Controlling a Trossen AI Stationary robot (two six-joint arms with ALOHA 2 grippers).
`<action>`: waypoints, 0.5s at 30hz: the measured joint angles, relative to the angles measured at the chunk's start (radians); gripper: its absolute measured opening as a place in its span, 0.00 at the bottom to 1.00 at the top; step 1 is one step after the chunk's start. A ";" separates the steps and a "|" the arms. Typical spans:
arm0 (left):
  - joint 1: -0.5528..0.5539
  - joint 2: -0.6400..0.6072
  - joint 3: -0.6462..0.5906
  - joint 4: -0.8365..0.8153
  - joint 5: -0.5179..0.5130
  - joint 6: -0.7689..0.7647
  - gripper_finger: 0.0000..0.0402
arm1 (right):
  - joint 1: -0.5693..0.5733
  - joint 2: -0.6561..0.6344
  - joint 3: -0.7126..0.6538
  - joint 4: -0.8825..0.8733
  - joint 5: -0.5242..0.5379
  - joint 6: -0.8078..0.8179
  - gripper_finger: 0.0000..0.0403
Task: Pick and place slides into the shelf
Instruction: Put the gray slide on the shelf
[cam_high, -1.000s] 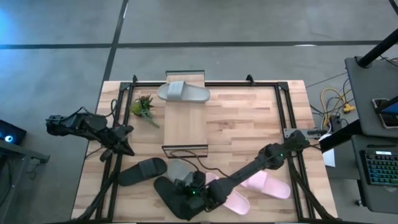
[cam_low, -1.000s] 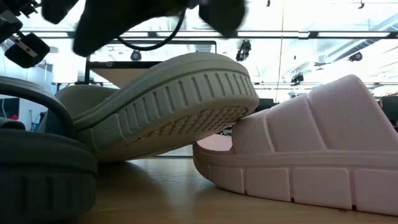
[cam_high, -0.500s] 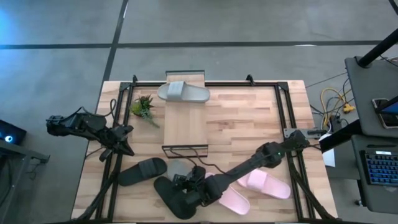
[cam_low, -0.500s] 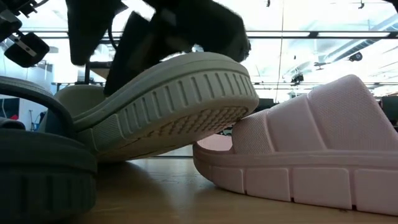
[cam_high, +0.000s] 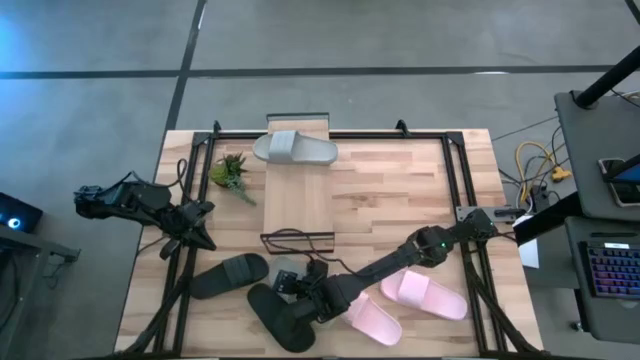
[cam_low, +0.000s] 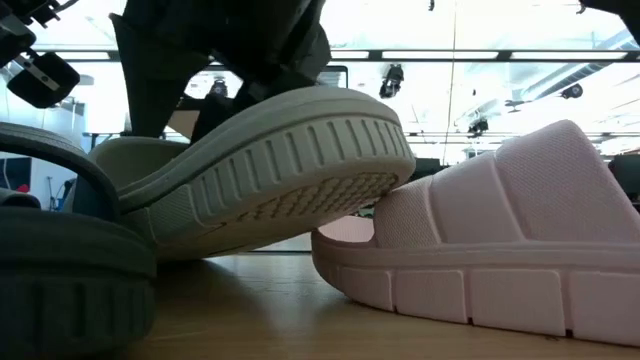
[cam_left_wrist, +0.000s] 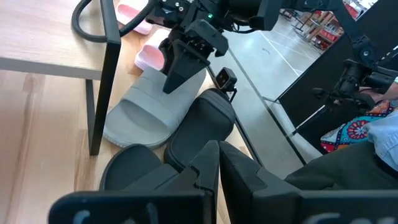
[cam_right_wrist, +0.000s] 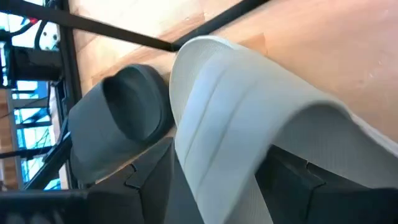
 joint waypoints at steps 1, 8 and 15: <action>0.000 0.000 0.000 0.000 0.000 0.000 0.00 | -0.002 0.000 0.000 0.000 -0.001 -0.005 0.50; 0.000 0.000 0.000 0.000 0.000 0.001 0.00 | -0.003 0.000 -0.005 0.001 -0.061 -0.058 0.32; 0.000 0.000 0.000 0.000 0.000 0.001 0.00 | -0.003 -0.002 -0.023 0.008 -0.085 -0.059 0.11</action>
